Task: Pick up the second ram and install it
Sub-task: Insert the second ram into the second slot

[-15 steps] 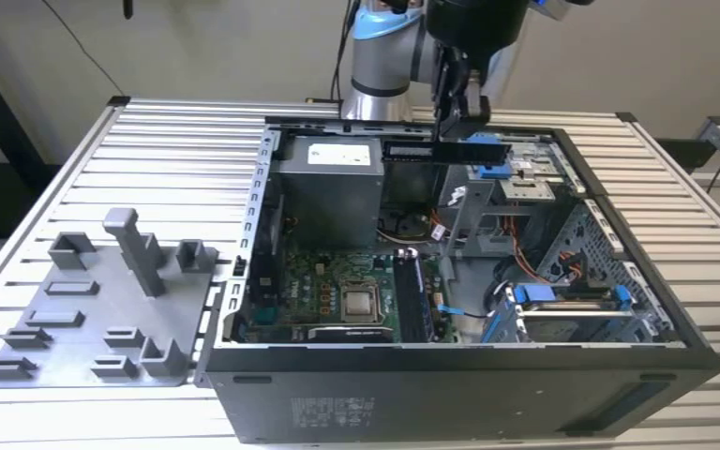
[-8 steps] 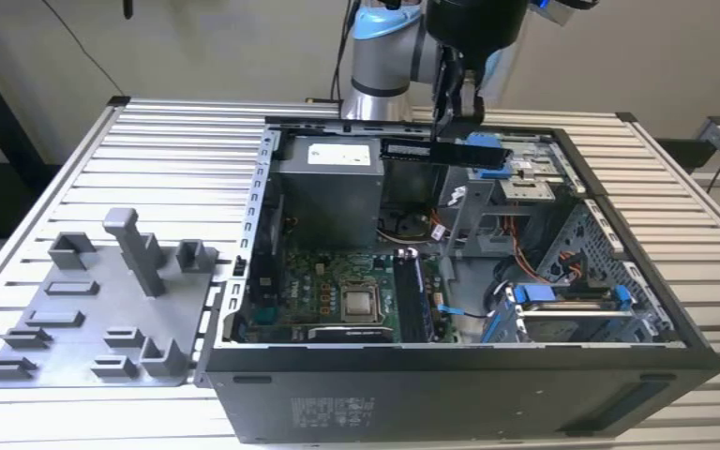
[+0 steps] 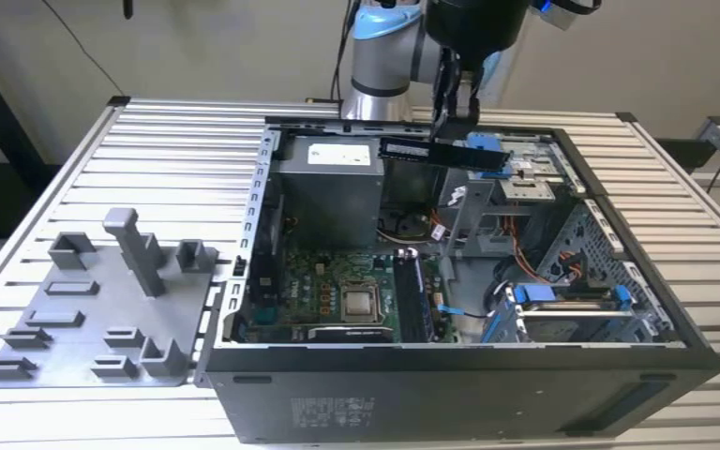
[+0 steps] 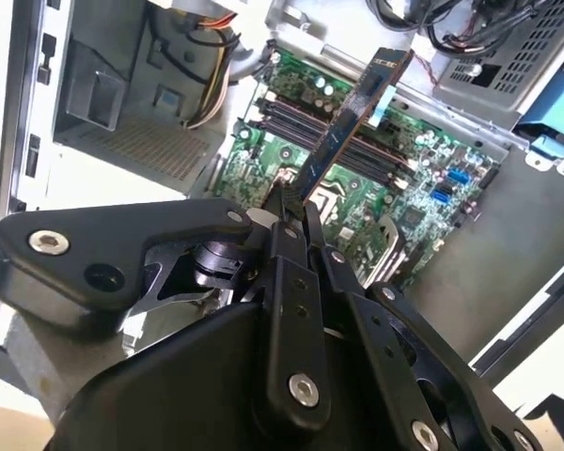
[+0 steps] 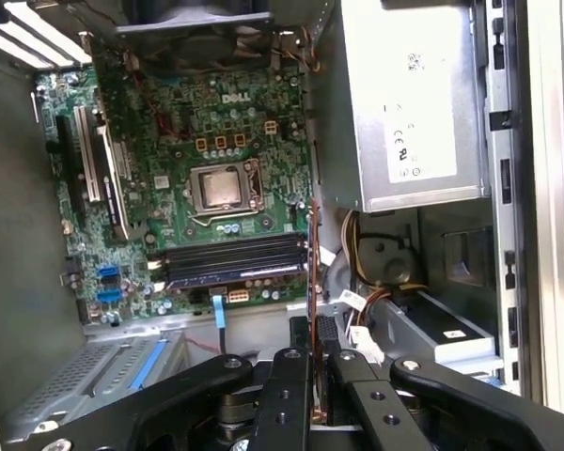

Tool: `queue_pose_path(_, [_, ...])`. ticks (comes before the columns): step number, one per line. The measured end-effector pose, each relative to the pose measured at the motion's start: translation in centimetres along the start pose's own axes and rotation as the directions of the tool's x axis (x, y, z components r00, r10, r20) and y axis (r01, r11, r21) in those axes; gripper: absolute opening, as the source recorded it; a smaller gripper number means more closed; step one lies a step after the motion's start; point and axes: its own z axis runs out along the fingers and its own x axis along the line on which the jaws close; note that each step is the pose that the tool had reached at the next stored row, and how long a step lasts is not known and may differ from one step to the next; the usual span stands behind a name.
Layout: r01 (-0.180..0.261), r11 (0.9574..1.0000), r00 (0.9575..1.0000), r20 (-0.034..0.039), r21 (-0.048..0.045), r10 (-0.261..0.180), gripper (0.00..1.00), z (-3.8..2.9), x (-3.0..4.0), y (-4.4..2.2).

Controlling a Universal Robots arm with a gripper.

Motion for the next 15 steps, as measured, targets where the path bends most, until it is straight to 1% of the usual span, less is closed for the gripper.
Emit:
queue_pose_path(3, [-0.034, 0.9994, 0.9994, -0.0004, 0.0023, 0.034, 0.14, 0.02, 0.06, -0.01])
queue_pose_path(7, [-0.08, 0.9968, 0.9968, -0.0005, 0.0056, 0.08, 0.14, 0.06, 0.13, -0.02])
queue_pose_path(12, [-0.138, 0.9904, 0.9905, -0.0004, 0.0096, 0.138, 0.14, 0.11, 0.21, -0.03])
queue_pose_path(15, [-0.173, 0.9849, 0.9849, -0.0005, 0.012, 0.173, 0.14, 0.14, 0.25, -0.04])
